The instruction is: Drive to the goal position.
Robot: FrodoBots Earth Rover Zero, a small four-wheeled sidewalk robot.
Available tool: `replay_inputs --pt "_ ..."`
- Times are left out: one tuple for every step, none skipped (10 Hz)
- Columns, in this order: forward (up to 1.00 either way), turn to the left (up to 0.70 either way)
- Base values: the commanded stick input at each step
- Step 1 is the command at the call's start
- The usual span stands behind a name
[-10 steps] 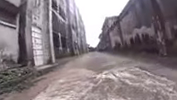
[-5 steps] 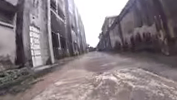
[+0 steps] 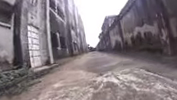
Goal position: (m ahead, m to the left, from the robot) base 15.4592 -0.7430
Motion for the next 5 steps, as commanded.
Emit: replay_inputs --pt "0.3 0.0" --pt "0.3 0.0" --pt "0.3 0.0" --pt "0.3 0.0" --pt "0.3 0.0"
